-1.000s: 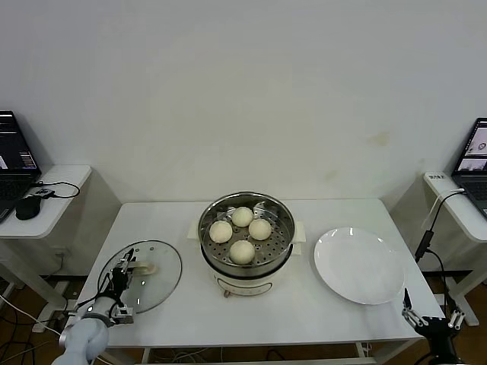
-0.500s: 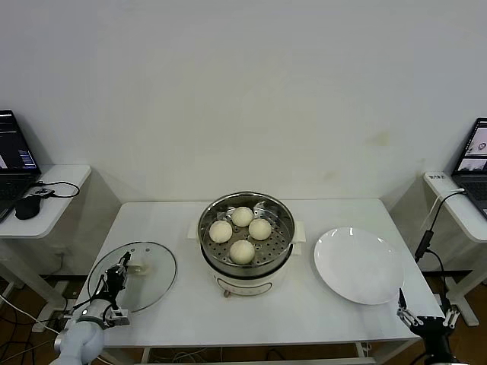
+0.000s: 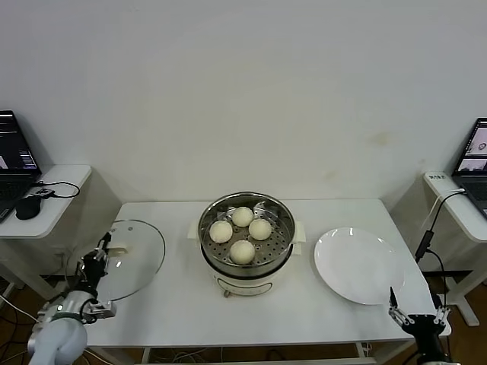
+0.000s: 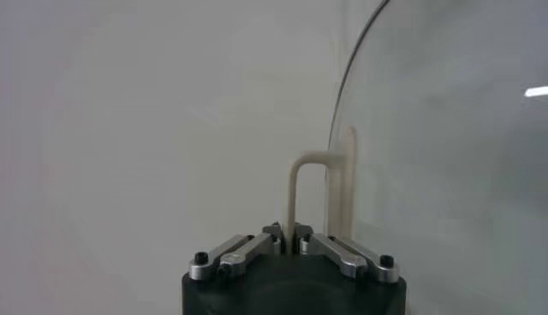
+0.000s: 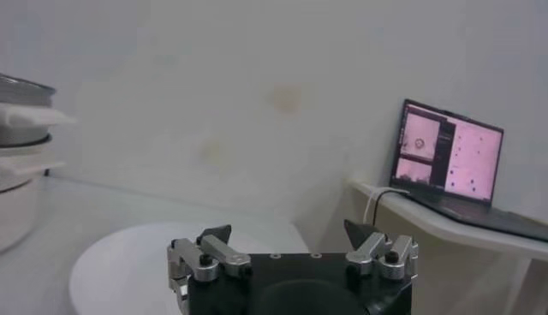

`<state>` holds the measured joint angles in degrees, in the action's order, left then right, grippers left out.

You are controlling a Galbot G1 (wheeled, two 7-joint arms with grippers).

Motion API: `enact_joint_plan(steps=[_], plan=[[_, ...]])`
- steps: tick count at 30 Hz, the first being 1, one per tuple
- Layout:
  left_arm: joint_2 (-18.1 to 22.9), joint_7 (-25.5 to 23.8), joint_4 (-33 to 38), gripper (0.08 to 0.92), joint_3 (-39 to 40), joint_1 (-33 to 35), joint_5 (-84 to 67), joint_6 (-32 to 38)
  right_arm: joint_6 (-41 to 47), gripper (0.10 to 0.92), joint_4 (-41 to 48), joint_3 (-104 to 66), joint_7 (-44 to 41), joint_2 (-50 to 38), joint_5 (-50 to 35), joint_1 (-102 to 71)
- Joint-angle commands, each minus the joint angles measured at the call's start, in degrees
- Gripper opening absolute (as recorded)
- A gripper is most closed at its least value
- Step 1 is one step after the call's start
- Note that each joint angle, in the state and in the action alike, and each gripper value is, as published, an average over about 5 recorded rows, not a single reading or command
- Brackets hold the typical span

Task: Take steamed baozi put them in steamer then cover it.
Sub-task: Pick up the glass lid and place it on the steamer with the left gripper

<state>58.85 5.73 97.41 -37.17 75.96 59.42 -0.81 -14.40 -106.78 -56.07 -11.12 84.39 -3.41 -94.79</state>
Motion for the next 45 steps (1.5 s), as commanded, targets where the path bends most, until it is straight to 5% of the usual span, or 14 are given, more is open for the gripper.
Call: enact_joint_plan(steps=[1, 14, 27, 37, 45], plan=[[-5.5, -9.2, 25.6, 0.149, 0.7, 5.5, -10.4, -14.8, -1.1, 0.823, -0.1, 1.9, 0.2, 0.1, 3.2, -0.4], [-6.4, -11.2, 21.5, 0.149, 24.5, -12.9, -10.7, -25.5, -2.7, 0.823, 1.7, 6.1, 2.4, 1.1, 12.2, 0.8], [6.7, -22.1, 11.8, 0.149, 40.7, -29.5, 5.8, -33.5, -4.6, 0.823, 6.2, 8.9, 6.6, 3.3, 23.6, 2.7], [18.0, -26.2, 5.8, 0.149, 43.9, -32.1, 17.1, -33.4, -4.8, 0.823, 7.9, 9.5, 7.2, 3.3, 24.1, 3.3], [22.0, -25.9, 2.5, 0.149, 44.3, -31.6, 20.2, -32.8, -5.1, 0.823, 8.5, 9.4, 7.2, 3.3, 24.1, 3.2]])
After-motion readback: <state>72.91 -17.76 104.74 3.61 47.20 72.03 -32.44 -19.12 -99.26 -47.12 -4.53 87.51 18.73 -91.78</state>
